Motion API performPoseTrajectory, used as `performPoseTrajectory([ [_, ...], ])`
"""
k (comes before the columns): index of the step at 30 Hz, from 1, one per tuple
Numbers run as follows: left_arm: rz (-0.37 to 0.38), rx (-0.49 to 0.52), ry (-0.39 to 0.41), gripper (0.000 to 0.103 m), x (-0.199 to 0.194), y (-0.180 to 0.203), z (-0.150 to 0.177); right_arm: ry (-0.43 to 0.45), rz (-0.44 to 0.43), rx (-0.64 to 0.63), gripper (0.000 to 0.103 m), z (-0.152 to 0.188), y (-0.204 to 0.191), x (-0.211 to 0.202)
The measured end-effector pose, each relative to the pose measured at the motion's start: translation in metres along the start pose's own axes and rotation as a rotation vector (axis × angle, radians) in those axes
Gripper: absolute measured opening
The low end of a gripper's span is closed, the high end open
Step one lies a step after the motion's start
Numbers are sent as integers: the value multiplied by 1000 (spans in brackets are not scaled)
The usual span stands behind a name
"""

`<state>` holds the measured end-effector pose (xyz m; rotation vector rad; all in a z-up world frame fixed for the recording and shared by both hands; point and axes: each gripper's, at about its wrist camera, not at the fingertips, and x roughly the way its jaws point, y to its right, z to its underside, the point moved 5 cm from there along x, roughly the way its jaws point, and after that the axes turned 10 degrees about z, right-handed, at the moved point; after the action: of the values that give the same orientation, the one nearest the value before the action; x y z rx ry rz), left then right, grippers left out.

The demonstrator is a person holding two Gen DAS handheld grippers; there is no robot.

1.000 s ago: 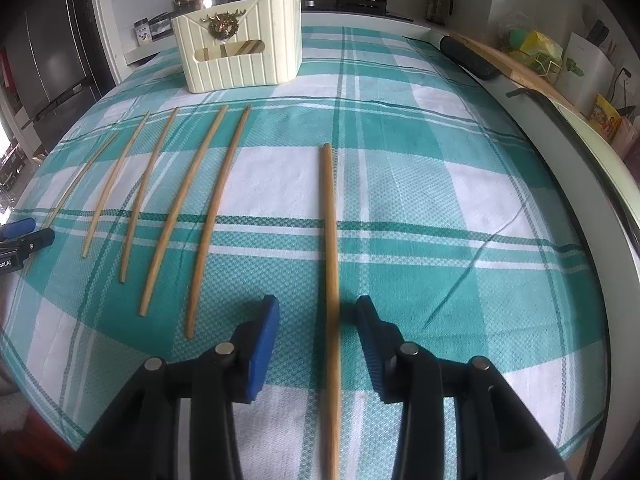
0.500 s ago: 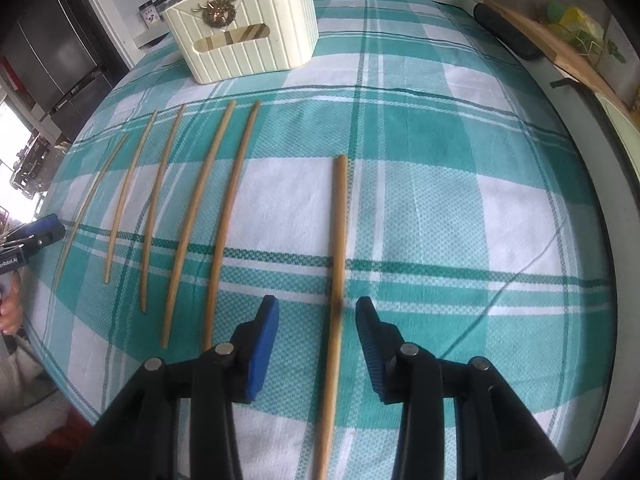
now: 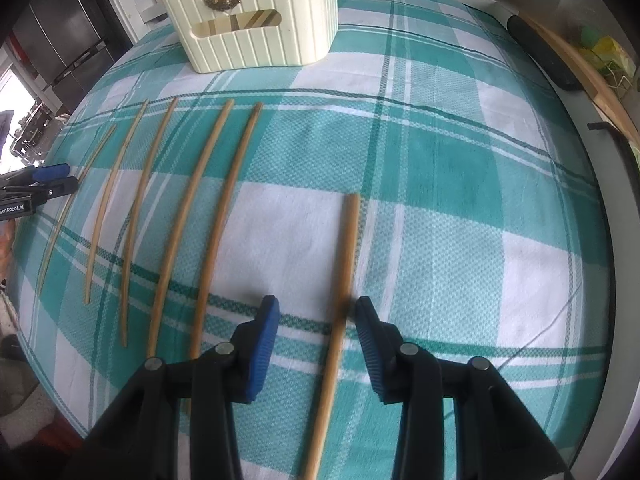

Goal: Organize utensils
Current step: 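Carry both chopsticks over the cream box and open both grippers to drop them in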

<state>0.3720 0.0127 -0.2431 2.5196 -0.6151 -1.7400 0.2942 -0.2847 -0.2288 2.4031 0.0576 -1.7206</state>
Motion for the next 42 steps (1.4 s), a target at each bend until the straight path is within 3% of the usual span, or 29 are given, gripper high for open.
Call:
performPoseTrajectory([
  [4,-54,61,-23,71,15,4,-19,-8,-5,18,28,-24,5,9],
  [7,-55,57,-20,64,19,5,-32,-10,-1,33,7,-41,8,16],
  [8,-61,64,-8,48,19,6,-36,-3,-6,36,7,-45,8,18],
  [9,-58,73,5,19,18,8,-39,5,-3,34,7,-50,8,19],
  [10,-48,82,14,5,19,10,-40,19,-1,36,7,-53,8,18],
  [14,-86,90,91,4,8,11,-40,84,-38,94,7,-56,11,11],
  [16,-64,67,153,4,-11,12,-39,140,-72,128,7,-53,13,-7],
  [28,87,52,507,4,-177,49,-32,549,-99,124,7,-39,8,-180],
  [35,123,80,626,4,-221,72,-33,725,-51,122,7,-44,1,-234],
  [42,162,91,694,3,-254,88,-56,823,-41,151,7,-69,2,-266],
])
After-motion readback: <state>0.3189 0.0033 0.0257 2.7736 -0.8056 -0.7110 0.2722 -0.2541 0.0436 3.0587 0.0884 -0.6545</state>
